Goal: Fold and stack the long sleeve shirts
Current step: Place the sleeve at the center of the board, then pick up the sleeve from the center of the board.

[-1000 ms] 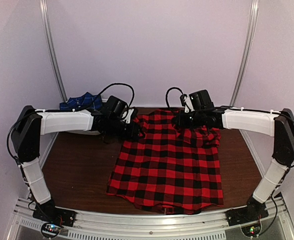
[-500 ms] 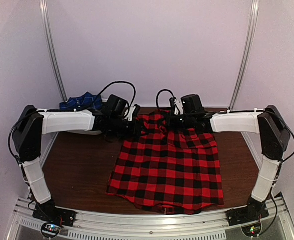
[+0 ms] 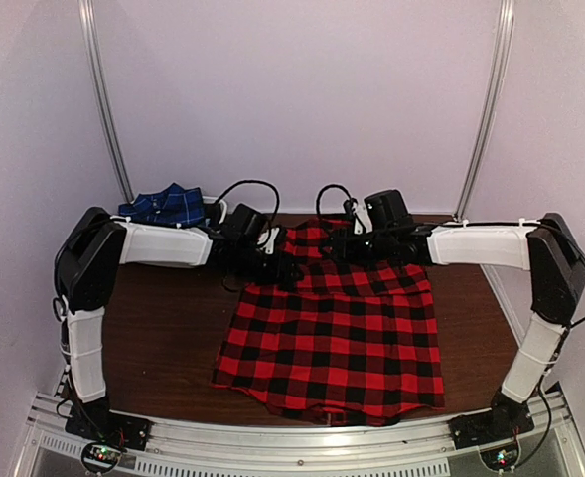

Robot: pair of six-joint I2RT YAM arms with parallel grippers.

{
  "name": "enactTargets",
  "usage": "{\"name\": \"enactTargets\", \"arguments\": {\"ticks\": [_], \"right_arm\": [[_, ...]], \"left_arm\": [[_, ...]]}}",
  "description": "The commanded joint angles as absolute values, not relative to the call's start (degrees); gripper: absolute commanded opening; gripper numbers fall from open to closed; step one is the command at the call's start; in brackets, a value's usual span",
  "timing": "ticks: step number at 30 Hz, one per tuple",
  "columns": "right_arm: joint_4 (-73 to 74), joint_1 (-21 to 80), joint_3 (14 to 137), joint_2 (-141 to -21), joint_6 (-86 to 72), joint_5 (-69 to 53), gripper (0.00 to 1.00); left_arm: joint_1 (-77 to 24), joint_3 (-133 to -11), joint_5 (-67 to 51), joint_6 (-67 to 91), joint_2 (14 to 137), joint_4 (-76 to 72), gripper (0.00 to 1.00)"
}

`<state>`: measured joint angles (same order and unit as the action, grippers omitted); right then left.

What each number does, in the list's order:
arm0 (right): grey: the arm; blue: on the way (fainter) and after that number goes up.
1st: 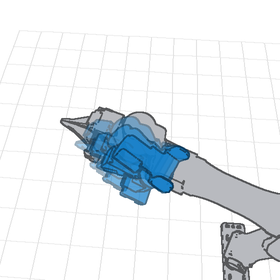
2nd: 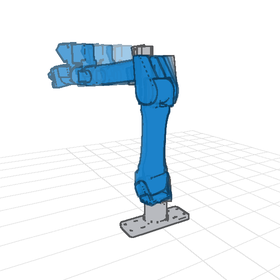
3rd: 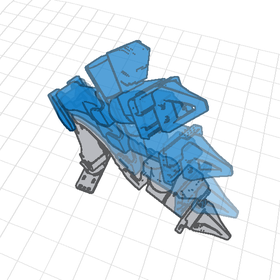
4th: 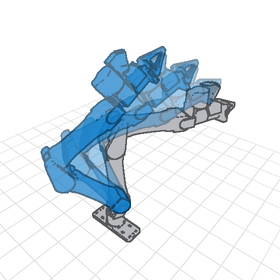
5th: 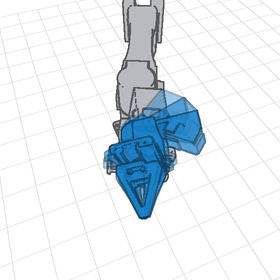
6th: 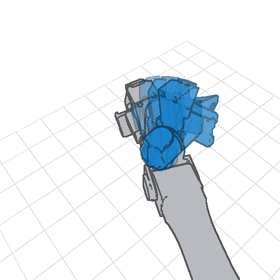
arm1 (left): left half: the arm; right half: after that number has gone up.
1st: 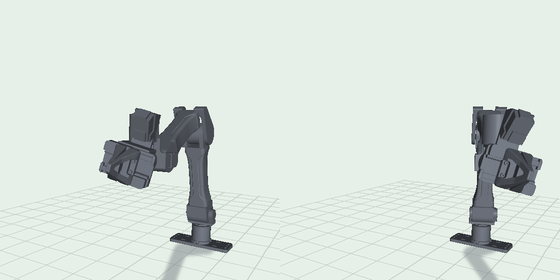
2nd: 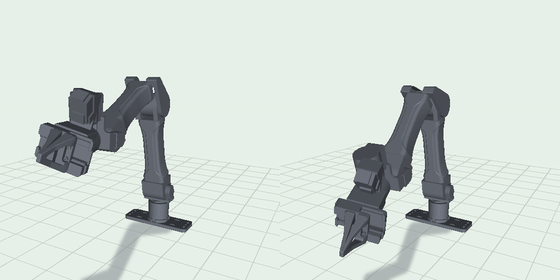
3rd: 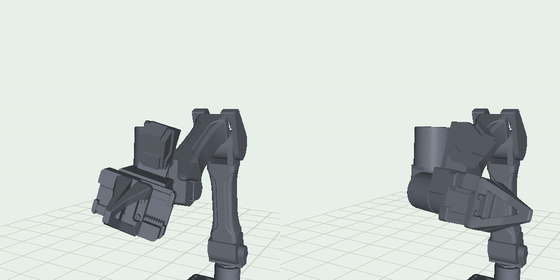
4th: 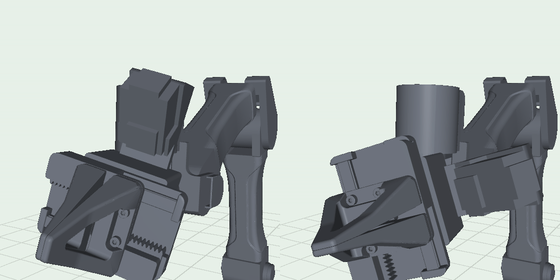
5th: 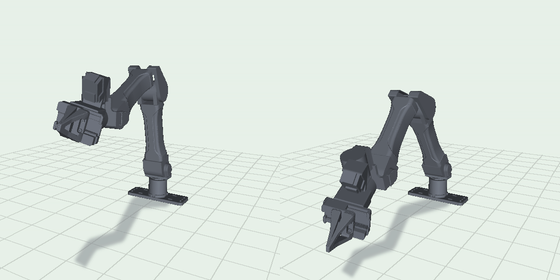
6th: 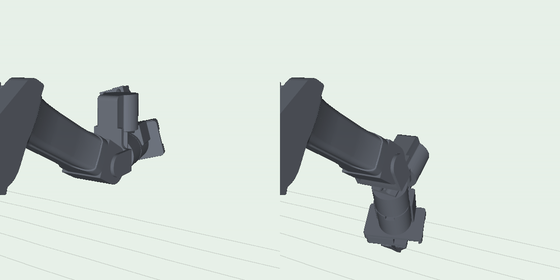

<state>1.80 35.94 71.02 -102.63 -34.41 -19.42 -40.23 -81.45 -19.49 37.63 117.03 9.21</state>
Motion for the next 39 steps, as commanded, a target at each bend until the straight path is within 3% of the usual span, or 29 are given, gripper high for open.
{"name": "enactTargets", "arguments": {"ticks": [1,7,23,27,39], "right_arm": [[6.13,34.88,66.4,-95.63,-31.33,-11.98,0.61],[9.2,34.13,59.54,-89.66,-30.1,-6.83,0.61],[13.85,32.68,49.63,-78.42,-30.23,-2.03,0.62],[15.22,32.59,48.26,-76.45,-30.23,-0.88,0.62],[20.64,31.44,43.74,-71.21,-31.1,3.11,0.63]], "left_arm": [[-40.06,-84.31,-16.4,37.79,118.48,9.37,0.64],[-38.8,-86.0,-9.91,37.52,119.9,14.24,0.63],[-37.79,-94.6,-12.72,35.87,128.91,16.68,0.56],[-37.79,-95.42,-13.54,35.77,129.53,16.79,0.47],[-37.97,-98.35,-15.41,34.94,125.84,16.39,0.07]]}}
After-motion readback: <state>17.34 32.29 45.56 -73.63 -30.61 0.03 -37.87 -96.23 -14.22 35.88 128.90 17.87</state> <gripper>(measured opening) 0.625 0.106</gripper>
